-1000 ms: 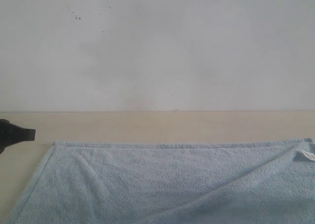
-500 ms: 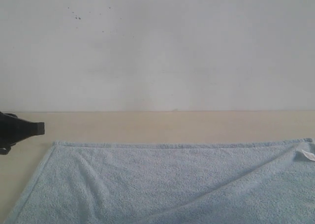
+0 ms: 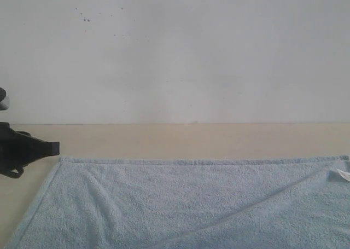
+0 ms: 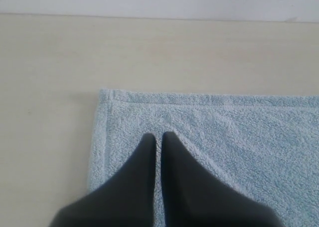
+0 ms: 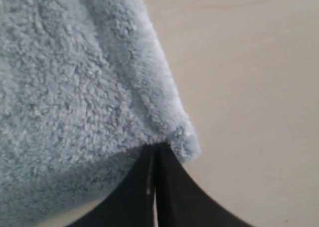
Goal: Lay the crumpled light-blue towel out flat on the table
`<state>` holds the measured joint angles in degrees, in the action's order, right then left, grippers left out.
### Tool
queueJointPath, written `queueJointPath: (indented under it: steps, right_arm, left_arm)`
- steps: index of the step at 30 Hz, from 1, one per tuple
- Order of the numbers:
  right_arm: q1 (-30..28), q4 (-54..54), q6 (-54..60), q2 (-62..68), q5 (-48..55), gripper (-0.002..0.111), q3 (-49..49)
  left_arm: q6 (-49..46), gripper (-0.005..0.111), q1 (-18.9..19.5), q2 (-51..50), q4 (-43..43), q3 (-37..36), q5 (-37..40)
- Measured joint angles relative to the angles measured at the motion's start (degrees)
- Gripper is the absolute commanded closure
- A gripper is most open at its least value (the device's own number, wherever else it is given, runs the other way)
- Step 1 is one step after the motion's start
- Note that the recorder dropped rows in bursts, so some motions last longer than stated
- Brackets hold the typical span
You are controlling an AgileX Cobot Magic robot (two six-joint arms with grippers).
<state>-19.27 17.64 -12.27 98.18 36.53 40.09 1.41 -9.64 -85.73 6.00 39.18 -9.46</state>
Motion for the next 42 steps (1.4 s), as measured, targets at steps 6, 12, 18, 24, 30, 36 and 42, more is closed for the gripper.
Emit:
queueJointPath:
  steps: [6, 12, 18, 24, 30, 36, 42]
  right_arm:
    - [0.00, -9.01, 4.19, -2.03, -4.14, 0.109, -0.02]
    - [2.11, -41.46, 30.47, -15.58, -10.66, 0.109, -1.60]
    - [16.62, -63.17, 60.04, -31.16, -25.45, 0.109, -10.31]
    - [29.75, -66.22, 64.98, -47.99, -35.59, 0.109, -15.12]
    - [35.20, -66.46, 69.50, -64.48, -33.01, 0.109, -15.54]
    - [35.74, -66.46, 70.42, -81.14, -31.81, 0.109, -19.58]
    - [35.84, -66.46, 69.52, -92.25, -29.72, 0.109, -21.70]
  left_arm:
    - [0.00, 0.103, 0.00, 0.00, 0.00, 0.00, -0.15]
    - [0.00, 0.103, 0.00, 1.15, 0.00, -0.22, 0.17]
    - [0.00, 0.103, 0.94, 11.19, 0.00, -5.54, -0.36]
    - [0.00, 0.103, 5.28, 28.35, 0.14, -16.09, -3.00]
    - [0.00, 0.103, 6.29, 45.95, 1.00, -23.29, -0.96]
    - [-0.19, 0.103, 6.29, 62.34, 1.86, -26.30, 3.14]
    - [-4.28, 0.103, 6.29, 70.88, 1.96, -26.41, 11.33]
